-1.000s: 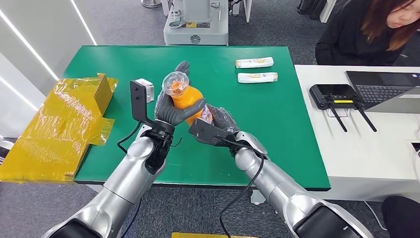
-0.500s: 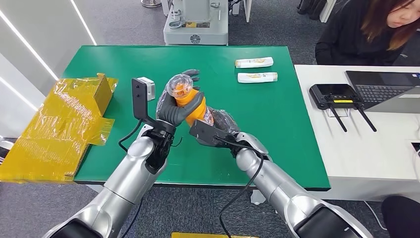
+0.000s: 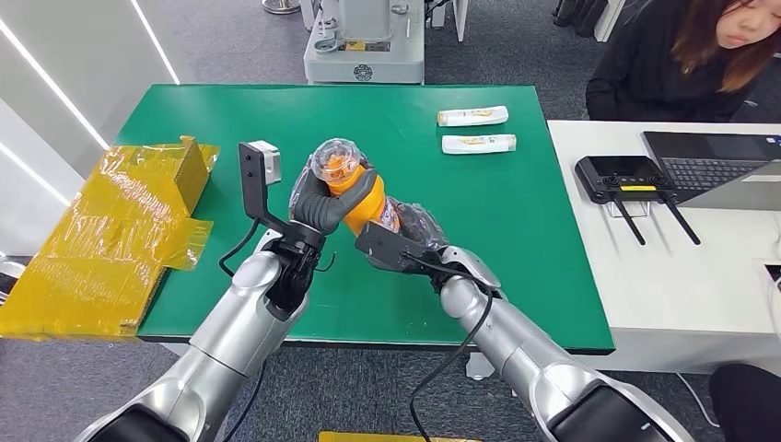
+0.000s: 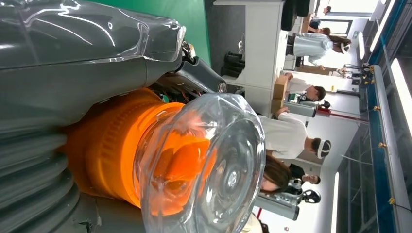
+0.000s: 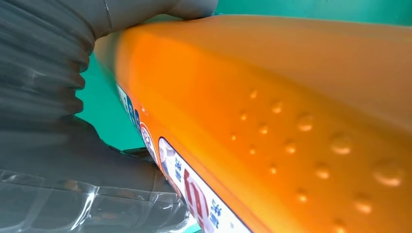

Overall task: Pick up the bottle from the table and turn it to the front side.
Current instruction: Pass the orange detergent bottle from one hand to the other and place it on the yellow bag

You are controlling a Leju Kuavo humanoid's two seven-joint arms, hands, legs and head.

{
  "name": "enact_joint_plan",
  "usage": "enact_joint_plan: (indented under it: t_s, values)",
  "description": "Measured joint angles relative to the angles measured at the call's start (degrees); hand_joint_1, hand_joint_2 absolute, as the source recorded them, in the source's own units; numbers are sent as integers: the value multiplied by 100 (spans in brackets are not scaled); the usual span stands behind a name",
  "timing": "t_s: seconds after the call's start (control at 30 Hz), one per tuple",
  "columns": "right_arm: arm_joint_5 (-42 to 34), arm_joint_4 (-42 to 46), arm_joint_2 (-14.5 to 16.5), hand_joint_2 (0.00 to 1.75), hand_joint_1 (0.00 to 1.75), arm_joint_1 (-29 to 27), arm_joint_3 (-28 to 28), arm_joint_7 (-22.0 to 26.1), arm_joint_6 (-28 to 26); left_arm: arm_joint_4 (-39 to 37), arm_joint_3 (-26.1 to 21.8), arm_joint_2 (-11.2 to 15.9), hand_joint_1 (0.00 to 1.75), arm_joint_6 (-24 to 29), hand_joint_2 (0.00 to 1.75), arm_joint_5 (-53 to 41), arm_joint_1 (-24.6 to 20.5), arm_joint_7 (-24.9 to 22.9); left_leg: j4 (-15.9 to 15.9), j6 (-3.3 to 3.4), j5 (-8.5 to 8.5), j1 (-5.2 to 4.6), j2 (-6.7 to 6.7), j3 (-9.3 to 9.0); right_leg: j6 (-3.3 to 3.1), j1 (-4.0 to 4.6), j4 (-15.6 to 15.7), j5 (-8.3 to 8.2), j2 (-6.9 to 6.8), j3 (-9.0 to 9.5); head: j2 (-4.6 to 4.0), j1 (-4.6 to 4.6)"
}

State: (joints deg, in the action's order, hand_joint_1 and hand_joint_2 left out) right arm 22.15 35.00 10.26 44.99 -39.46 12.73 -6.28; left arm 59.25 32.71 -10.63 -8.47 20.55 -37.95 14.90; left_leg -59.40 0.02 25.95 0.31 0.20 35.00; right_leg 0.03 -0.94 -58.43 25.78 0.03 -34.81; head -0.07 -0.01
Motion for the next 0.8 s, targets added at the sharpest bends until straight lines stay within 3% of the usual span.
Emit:
enact_joint_plan:
  t_s: [0.23,0.37,0.5,0.63,0.8]
  values:
    - [-99,125,-48,175,171,-38,141,57,-12,0,7,5,175,-4,175,86,-48,-56,0,0,0,0,0,0,-1,0,0,0,0,0,0,0]
    - [-153,269,-109,175,38,-106,241,69,21,34,34,7,175,-2,175,49,-49,-58,0,0,0,0,-1,1,-1,0,0,0,-1,0,0,1]
    - [-249,360,-153,175,38,-142,334,93,45,110,83,11,175,19,175,-27,-54,-50,0,0,0,0,-1,2,-1,0,0,0,-1,0,0,0]
    - [-277,399,-170,175,0,-144,394,105,51,141,92,10,175,26,175,-45,-64,-38,0,0,0,0,-1,2,-1,0,-1,0,-2,0,0,0]
    - [-428,428,-176,175,0,-141,497,115,62,193,99,9,175,131,175,-171,-66,47,0,0,0,0,-1,3,-1,0,-1,-1,-2,0,0,1]
